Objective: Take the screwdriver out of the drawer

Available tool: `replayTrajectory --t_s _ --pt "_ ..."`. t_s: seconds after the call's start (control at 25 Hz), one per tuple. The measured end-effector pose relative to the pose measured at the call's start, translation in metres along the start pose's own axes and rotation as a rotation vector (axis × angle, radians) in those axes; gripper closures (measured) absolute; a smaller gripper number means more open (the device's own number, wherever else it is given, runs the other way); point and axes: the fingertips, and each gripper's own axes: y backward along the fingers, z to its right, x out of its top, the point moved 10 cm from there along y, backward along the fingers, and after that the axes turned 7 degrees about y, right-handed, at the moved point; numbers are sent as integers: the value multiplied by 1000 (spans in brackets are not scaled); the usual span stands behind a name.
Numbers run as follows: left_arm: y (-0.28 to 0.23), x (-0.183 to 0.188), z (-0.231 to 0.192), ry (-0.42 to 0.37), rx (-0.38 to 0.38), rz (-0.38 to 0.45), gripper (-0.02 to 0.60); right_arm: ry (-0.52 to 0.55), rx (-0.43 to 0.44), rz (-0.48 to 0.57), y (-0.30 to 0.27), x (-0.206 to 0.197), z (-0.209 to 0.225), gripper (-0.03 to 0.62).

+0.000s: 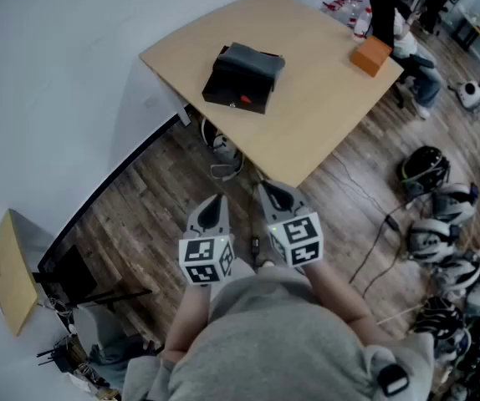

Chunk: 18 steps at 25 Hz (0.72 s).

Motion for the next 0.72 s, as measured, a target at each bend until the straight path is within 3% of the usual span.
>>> replayTrajectory --t_s 0.72 --pt "10 -14 16 66 54 -1 580 4 79 43 17 -4 6 595"
